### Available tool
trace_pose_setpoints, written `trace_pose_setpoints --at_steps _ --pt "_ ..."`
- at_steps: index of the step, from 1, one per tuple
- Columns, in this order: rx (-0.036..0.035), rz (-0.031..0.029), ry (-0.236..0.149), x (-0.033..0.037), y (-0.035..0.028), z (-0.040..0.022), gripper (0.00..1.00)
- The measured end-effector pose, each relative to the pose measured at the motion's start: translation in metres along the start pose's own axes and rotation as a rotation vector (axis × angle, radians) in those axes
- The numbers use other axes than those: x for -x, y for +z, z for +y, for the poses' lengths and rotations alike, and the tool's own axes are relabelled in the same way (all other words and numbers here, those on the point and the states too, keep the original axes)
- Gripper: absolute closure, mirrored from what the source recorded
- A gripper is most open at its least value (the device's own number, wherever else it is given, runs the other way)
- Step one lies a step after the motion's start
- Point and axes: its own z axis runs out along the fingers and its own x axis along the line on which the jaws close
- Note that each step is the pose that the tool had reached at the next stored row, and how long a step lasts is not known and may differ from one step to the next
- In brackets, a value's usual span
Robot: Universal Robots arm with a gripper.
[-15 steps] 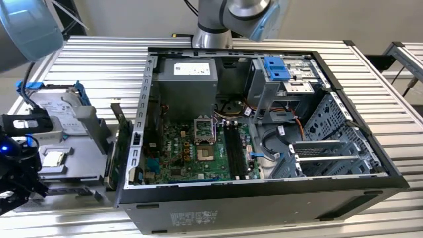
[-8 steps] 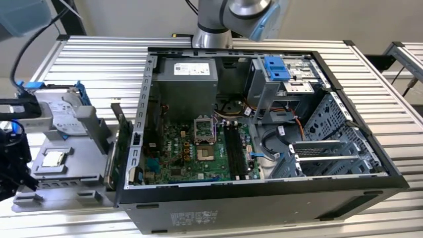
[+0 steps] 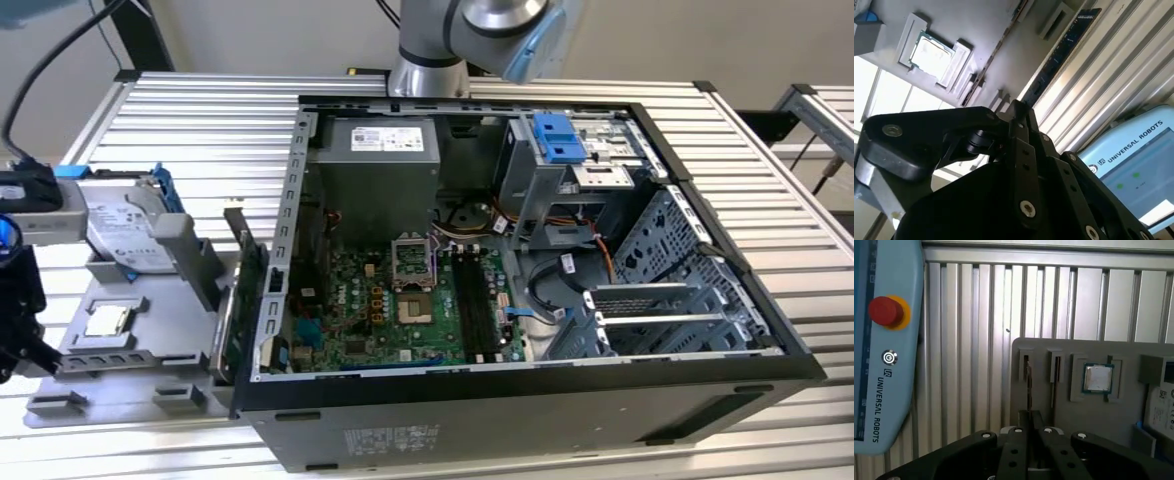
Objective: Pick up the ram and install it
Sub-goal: 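Pick up the ram and move it above insertion slot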
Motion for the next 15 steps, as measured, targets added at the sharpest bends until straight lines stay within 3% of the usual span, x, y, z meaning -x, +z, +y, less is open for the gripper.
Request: trace_pose_setpoints --at_steps 15 --pt "0.0000 -0.0007 0.000 -0.0003 -0.0673 -0.0016 1.00"
